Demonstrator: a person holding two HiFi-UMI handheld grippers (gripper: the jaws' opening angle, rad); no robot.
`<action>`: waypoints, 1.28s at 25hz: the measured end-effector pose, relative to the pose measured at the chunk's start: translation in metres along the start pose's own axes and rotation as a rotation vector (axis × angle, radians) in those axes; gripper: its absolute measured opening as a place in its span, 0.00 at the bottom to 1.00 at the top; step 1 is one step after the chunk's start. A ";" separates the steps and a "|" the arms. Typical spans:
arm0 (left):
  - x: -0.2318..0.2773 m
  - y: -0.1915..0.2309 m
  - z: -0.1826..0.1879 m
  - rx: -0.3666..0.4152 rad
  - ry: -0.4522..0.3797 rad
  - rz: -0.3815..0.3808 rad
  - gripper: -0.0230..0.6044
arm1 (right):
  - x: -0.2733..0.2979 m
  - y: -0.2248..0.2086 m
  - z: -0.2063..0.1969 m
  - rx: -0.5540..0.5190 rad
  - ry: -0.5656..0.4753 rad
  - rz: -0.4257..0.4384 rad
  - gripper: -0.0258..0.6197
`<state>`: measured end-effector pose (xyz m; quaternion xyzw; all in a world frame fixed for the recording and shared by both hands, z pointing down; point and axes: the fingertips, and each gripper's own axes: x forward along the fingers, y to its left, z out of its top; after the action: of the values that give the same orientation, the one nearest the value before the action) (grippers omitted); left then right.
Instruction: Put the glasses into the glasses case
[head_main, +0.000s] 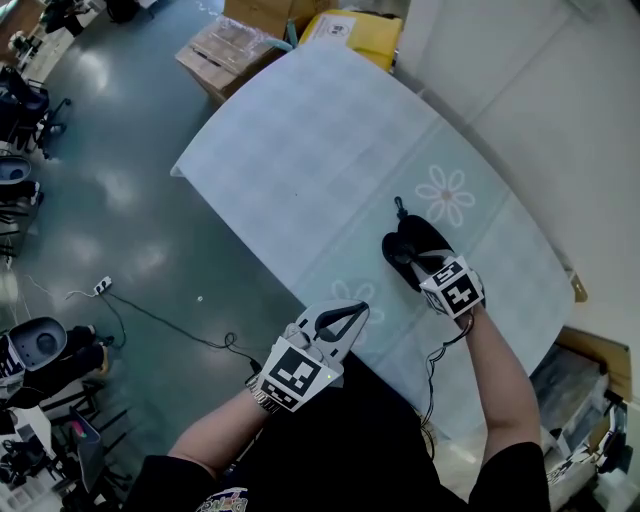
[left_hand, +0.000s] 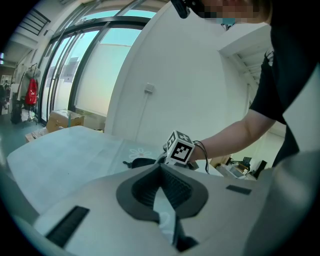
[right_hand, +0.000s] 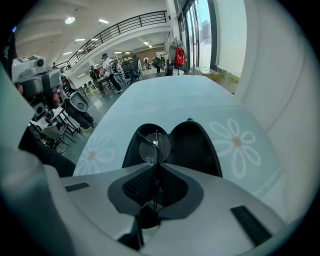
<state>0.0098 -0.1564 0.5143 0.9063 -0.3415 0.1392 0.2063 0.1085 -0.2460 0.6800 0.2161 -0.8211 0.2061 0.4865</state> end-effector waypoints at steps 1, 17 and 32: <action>-0.001 0.001 0.000 -0.001 0.000 0.002 0.08 | 0.001 0.000 0.000 0.002 0.008 0.000 0.11; -0.018 0.005 -0.001 -0.007 -0.010 0.027 0.08 | 0.010 -0.002 -0.001 0.012 0.118 0.015 0.12; -0.050 -0.002 0.004 0.034 -0.032 0.016 0.08 | -0.021 0.006 0.016 0.075 0.002 -0.065 0.20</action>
<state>-0.0250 -0.1292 0.4909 0.9090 -0.3496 0.1323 0.1844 0.1029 -0.2465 0.6540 0.2606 -0.8048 0.2209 0.4853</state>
